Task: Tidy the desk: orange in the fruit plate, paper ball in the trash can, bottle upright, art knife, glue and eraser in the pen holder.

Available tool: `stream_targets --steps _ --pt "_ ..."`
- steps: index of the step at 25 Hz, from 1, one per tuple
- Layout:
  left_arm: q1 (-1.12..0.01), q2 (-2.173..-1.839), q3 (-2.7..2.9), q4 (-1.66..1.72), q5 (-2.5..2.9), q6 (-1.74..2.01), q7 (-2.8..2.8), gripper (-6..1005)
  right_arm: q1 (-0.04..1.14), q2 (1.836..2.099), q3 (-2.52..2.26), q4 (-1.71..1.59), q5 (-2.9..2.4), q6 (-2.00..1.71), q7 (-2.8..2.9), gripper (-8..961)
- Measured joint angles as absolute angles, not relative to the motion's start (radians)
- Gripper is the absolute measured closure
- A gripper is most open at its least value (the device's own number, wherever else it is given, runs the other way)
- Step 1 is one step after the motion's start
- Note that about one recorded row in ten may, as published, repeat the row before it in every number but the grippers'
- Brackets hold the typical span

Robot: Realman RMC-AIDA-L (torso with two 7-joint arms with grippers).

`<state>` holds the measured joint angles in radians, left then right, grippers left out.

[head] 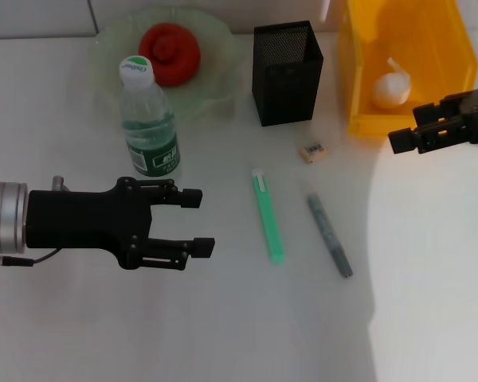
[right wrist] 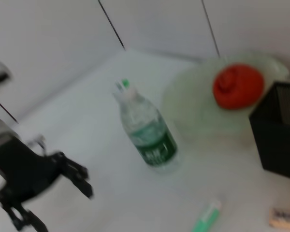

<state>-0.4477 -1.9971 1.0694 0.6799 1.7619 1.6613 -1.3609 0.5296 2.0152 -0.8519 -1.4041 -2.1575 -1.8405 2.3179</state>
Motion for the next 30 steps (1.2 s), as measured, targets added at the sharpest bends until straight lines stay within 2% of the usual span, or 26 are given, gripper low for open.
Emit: stream_targets --steps 5,6,7,8,12,20,30 --pt "-0.447 -1.996 1.069 0.681 1.783 1.659 -1.363 216 0.739 2.012 -1.062 -1.404 -2.405 -1.848 2.495 110" --pt "-0.445 -1.994 1.069 0.681 1.793 1.661 -1.365 216 0.783 2.019 -1.084 -1.376 -2.449 -1.845 2.502 110" --pt "-0.442 -1.992 1.069 0.682 1.798 1.663 -1.368 216 0.863 2.045 -1.103 -1.309 -2.532 -1.832 2.504 110" --pt "-0.439 -1.989 1.068 0.683 1.803 1.664 -1.371 216 0.863 2.045 -1.103 -1.309 -2.532 -1.832 2.504 110" --pt "-0.418 -1.982 1.046 0.685 1.814 1.664 -1.377 216 0.976 2.08 -1.158 -1.14 -2.628 -1.721 2.5 110" --pt "-0.41 -1.982 1.04 0.686 1.817 1.66 -1.374 216 1.046 2.089 -1.275 -0.85 -2.611 -1.475 2.508 110" --pt "-0.411 -1.991 1.04 0.686 1.818 1.654 -1.363 216 1.042 2.092 -1.461 -0.736 -2.464 -1.225 2.53 110"
